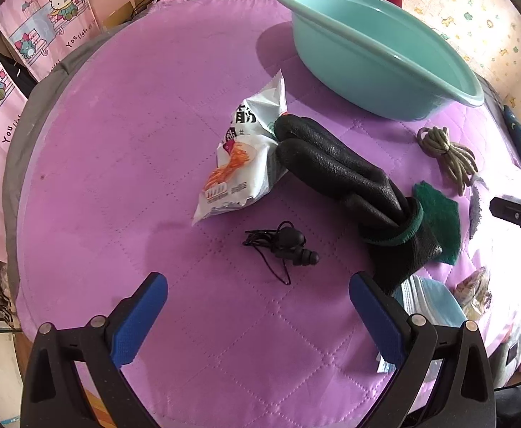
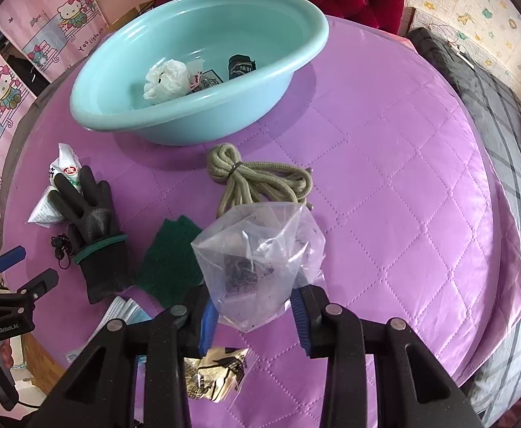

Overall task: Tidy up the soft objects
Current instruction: 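Grasp the clear plastic bag with the right tool while the left tool grasps the black earphones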

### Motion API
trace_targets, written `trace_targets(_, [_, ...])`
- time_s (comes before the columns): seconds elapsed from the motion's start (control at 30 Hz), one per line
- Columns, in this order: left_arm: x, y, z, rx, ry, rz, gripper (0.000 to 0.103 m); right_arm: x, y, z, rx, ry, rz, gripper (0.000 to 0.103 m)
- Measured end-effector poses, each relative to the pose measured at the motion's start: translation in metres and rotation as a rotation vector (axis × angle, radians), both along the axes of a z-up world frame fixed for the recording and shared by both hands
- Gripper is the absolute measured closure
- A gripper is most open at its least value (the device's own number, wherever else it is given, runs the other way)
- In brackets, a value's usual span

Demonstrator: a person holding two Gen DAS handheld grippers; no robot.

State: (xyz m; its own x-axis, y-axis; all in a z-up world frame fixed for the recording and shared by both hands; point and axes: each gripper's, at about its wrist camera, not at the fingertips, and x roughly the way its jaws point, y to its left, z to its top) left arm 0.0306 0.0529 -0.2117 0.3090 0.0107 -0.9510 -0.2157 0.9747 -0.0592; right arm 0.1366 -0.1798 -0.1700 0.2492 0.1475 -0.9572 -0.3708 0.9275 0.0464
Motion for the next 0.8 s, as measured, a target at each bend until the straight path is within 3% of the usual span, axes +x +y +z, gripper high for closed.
trace_targets(0.23, [0.014,-0.001,-0.015,-0.013,0.009,0.014,0.001,0.001,-0.001,-0.003,-0.016,-0.012,0.034,0.065])
trace_targets(0.33, [0.02,-0.004,-0.018,-0.012,0.002,0.005,0.008,0.003,-0.003,-0.005,-0.02,-0.014,0.034,0.065])
trace_targets(0.43, [0.029,-0.006,-0.022,0.001,0.005,0.005,0.023,0.002,-0.005,-0.005,-0.025,-0.021,0.036,0.065])
trace_targets(0.57, [0.036,-0.005,-0.028,-0.01,0.014,0.009,0.062,0.001,-0.008,-0.003,-0.032,-0.029,0.035,0.065])
trace_targets(0.8, [0.032,-0.006,-0.022,-0.031,0.005,-0.02,0.072,-0.003,-0.008,-0.003,-0.021,-0.028,0.023,0.065])
